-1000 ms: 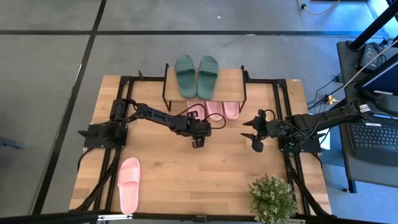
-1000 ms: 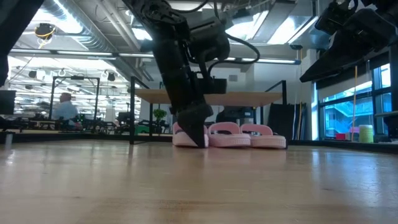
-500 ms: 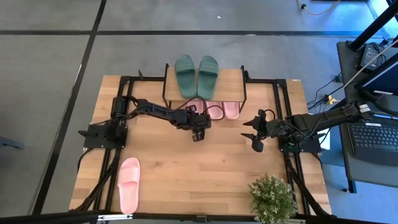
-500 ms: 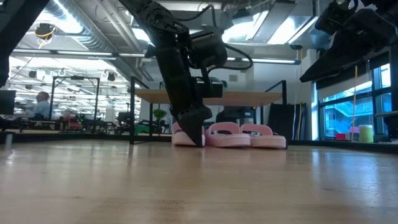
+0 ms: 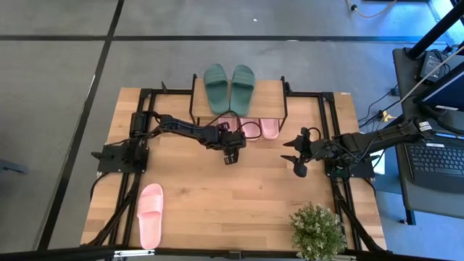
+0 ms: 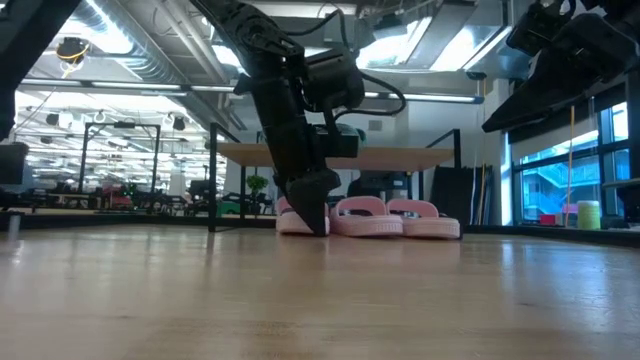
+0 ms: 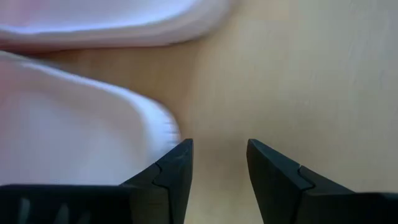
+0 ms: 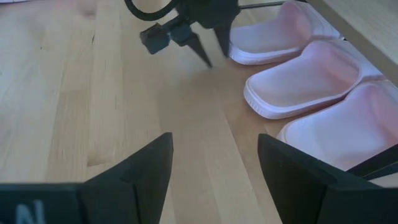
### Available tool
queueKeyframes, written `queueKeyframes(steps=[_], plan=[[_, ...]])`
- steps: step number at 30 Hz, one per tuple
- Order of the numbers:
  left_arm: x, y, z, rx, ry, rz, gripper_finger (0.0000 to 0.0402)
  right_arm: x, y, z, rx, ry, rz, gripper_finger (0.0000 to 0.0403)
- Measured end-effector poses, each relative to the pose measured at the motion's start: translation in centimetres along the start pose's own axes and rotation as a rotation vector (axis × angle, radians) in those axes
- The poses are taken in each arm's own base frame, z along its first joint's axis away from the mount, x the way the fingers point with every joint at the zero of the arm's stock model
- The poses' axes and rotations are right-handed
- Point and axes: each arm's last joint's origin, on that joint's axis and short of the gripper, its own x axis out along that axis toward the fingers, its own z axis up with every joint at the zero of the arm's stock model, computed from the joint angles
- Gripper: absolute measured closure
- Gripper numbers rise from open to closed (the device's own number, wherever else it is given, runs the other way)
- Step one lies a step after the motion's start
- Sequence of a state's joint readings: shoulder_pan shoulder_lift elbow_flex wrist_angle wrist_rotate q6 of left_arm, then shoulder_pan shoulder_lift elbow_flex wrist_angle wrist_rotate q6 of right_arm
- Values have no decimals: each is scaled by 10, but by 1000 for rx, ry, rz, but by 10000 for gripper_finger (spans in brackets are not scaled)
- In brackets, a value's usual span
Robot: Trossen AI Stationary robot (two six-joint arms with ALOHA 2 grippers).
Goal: Pick and place slides into the shelf
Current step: Put the pink slide under the shelf
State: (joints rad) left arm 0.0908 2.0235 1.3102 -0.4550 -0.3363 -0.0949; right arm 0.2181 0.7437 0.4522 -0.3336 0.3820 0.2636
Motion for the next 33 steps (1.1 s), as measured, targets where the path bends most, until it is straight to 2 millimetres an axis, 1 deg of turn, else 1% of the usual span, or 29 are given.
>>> queueKeyframes(steps=[6, 9, 11, 13, 17, 19, 23, 25, 28, 31, 33], plan=[[-11, -19, -6, 43, 61, -270, 258, 0, 0, 0, 21, 0, 0, 167], [-26, -26, -11, 114, 103, -328, 258, 0, 0, 0, 21, 0, 0, 167], [-38, -35, -16, 192, 116, -356, 258, 0, 0, 0, 21, 0, 0, 167], [-58, -44, -21, 266, 124, -378, 258, 0, 0, 0, 22, 4, -1, 167], [-106, -57, -29, 337, 88, -391, 258, 0, 0, 0, 22, 5, -1, 167], [-133, -63, -33, 340, 28, -388, 258, 0, 0, 0, 22, 4, -1, 167], [-186, -79, -48, 345, -106, -337, 258, 0, 0, 0, 24, -1, 1, 167], [-206, -87, -61, 353, -159, -307, 258, 0, 0, 0, 24, -1, 1, 167], [-231, -100, -85, 337, -199, -320, 258, 0, 0, 0, 25, -2, 1, 167], [-249, -114, -109, 278, -175, -335, 258, 0, 0, 0, 24, -2, 1, 167], [-258, -122, -129, 276, -135, -319, 258, 0, 0, 1, 27, -9, 3, 167]])
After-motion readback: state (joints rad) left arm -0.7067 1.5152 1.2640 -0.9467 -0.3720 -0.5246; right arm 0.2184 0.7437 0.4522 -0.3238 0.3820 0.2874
